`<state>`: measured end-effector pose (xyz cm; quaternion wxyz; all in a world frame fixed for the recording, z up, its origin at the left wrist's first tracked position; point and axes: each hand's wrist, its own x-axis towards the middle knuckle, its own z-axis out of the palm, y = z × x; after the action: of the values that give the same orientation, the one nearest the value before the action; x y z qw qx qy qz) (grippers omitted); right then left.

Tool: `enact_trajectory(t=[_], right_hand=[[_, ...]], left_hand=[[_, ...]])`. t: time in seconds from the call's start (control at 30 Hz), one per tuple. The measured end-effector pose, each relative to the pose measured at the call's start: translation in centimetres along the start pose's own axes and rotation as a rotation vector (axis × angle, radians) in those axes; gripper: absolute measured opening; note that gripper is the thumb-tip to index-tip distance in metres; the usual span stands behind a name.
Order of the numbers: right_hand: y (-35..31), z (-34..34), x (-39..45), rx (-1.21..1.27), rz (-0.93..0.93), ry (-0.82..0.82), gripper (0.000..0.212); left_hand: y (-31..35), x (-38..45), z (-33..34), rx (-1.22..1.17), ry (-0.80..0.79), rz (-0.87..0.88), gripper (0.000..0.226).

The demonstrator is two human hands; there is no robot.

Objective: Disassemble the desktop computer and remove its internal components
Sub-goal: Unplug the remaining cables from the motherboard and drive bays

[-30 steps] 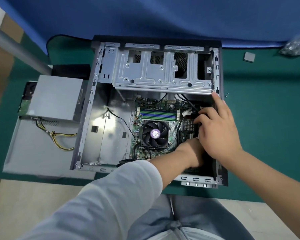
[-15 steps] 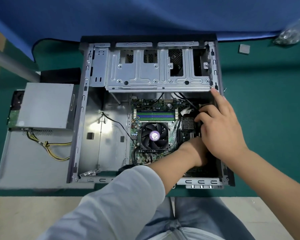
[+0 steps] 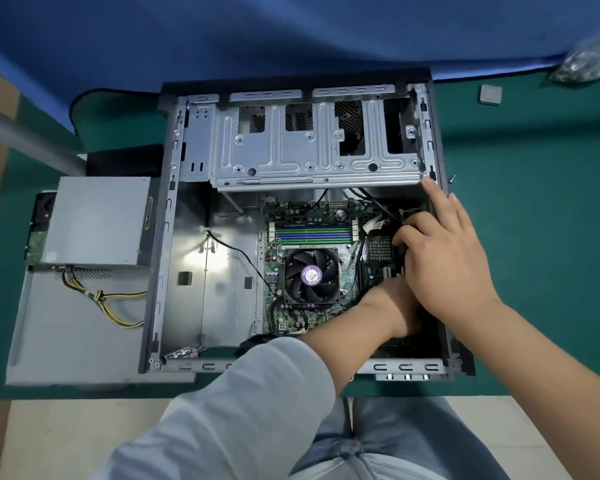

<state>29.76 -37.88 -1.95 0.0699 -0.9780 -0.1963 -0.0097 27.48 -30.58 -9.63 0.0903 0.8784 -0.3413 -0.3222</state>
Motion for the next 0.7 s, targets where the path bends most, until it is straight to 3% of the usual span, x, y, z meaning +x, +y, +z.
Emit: enact_trajectory(t=[0.27,0.6,0.7], right_hand=[[0.1,0.1,0.1,0.033,0.012,-0.004,0.019],[0.2,0.1,0.0,0.05,-0.003,0.009,0.02],[0.2,0.1,0.0,0.046,-0.008,0.013,0.019]], left_hand=[[0.2,0.4,0.4,0.216,0.012,0.093,0.038],[-0.1,0.0,0.1,0.107,0.055,0.029,0.038],[0.2,-0.2,-0.4,0.171,0.08,0.061,0.037]])
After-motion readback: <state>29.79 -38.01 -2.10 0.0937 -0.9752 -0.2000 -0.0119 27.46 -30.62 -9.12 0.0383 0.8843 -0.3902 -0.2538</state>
